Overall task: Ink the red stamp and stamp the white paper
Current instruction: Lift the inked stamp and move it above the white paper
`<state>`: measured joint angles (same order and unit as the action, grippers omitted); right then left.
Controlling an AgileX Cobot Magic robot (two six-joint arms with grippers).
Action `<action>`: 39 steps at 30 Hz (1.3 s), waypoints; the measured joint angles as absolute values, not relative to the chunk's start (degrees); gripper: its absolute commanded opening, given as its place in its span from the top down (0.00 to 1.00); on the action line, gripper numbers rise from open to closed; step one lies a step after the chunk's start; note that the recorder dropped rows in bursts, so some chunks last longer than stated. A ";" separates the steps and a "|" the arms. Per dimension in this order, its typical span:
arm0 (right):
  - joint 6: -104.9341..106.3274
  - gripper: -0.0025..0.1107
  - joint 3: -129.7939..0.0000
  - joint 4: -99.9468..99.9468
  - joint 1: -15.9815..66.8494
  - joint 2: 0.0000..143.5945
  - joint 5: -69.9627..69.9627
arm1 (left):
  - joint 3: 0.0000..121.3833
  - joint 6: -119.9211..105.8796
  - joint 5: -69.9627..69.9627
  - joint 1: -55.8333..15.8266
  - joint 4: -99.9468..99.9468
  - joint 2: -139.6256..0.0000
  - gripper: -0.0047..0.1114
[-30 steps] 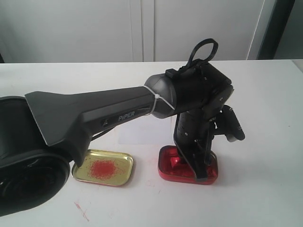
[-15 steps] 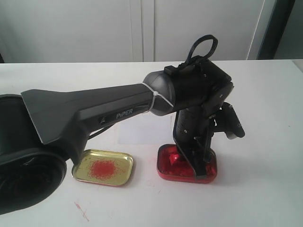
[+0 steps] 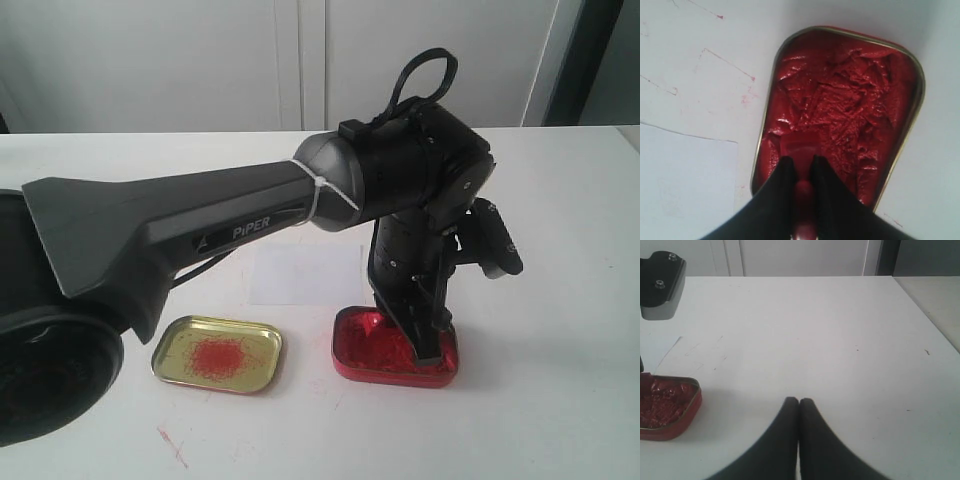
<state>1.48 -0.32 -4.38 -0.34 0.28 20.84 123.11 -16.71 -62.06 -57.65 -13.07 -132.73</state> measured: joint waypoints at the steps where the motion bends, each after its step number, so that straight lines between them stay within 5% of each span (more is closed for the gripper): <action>1: 1.48 0.98 -0.32 -4.38 -0.34 0.28 20.84 | 123.11 -16.71 -62.06 -57.65 -13.07 -132.73 0.96; 13: 1.48 0.98 -0.32 -4.38 -0.34 0.28 20.84 | 123.11 -16.71 -61.93 -55.71 -10.92 -131.10 0.96; 39: 1.48 0.98 -0.32 -4.38 -0.34 0.28 20.84 | 123.11 -15.19 -62.83 -39.98 2.64 -127.55 0.96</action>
<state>1.48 -0.32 -4.38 -0.34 0.28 20.84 123.11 -15.19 -62.83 -39.98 2.64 -127.55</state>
